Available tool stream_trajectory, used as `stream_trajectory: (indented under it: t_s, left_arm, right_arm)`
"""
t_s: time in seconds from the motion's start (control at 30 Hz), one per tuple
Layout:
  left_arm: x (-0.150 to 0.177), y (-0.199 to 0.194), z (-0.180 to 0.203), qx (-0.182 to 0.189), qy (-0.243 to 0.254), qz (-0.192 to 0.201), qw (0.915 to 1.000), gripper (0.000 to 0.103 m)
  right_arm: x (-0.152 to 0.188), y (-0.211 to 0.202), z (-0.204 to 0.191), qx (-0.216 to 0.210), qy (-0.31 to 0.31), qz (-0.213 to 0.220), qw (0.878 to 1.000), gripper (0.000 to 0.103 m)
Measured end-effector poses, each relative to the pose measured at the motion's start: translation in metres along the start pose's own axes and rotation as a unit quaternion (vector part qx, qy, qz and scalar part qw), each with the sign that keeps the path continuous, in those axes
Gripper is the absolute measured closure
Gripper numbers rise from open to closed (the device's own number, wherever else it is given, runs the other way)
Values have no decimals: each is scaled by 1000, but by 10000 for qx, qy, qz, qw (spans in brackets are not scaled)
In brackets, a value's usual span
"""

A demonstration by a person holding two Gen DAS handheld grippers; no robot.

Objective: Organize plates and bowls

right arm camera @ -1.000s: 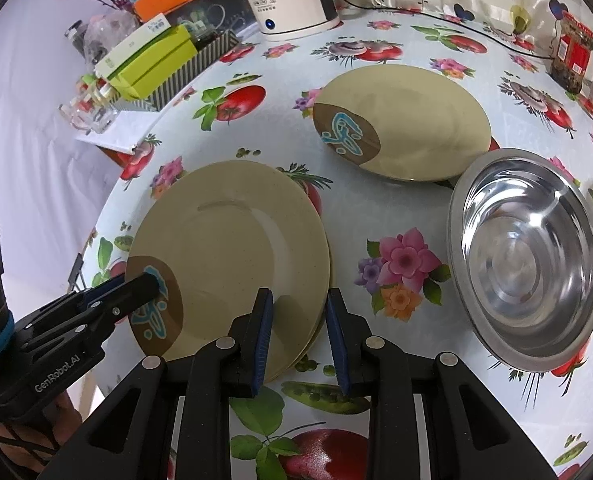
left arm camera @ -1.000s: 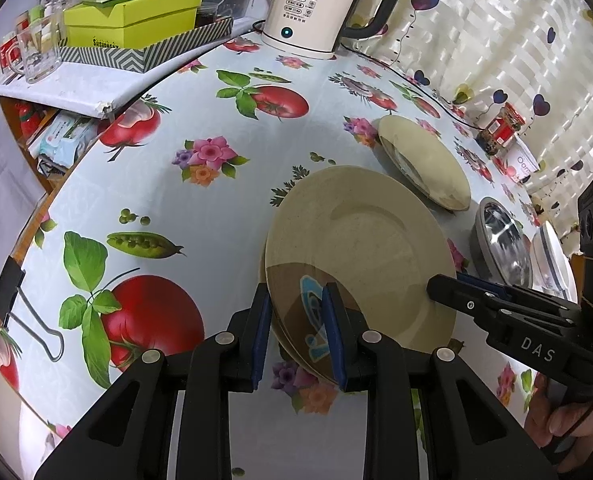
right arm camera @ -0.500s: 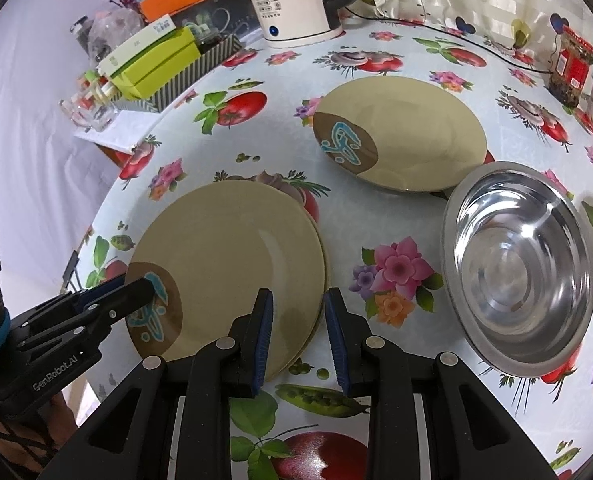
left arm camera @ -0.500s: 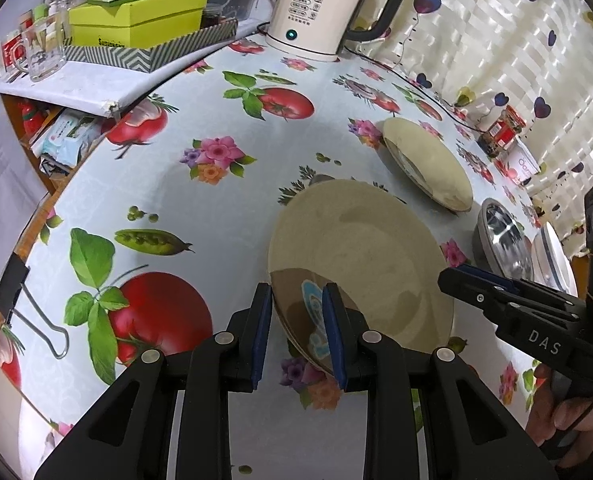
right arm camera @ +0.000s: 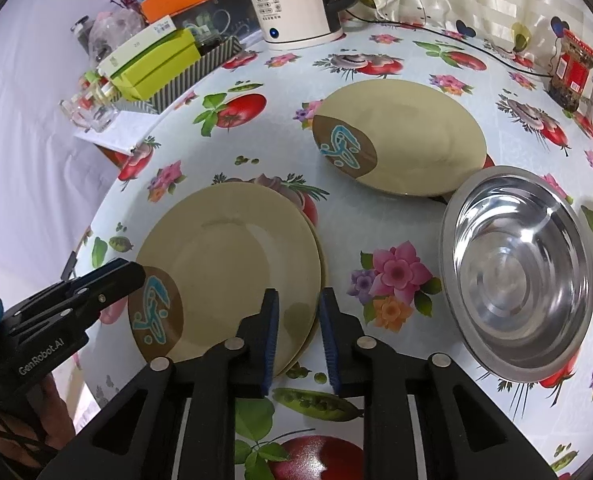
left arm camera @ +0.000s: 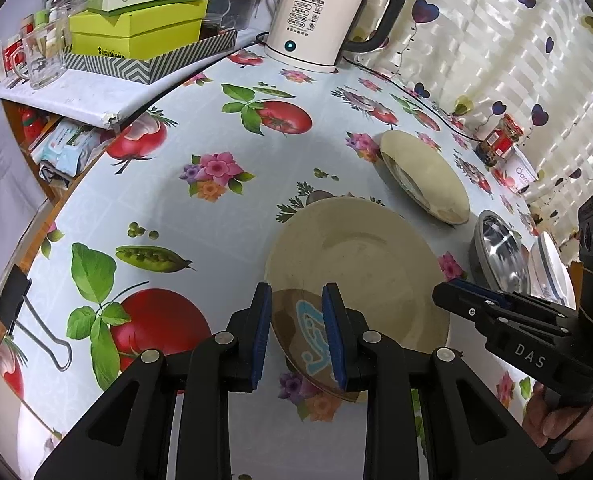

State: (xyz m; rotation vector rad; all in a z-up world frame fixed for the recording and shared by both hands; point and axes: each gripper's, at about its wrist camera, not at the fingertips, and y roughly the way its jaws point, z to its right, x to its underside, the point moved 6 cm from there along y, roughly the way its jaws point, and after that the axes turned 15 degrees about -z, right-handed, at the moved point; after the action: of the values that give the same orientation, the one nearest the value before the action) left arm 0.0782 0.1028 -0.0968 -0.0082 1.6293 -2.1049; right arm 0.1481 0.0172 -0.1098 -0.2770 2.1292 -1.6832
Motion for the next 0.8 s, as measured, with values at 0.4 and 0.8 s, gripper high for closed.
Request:
stream_trajectory:
  t_s: [0.4,0.8]
  left_arm:
    - [0,-10,3,30,22,99,9999,76]
    - [-16,-30,25,130,263,292,9991,76]
  right_arm:
    - [2,-8,3,-5,44,104,9999,84]
    - [-2,-51,-4,-22,-102,526,9986,84]
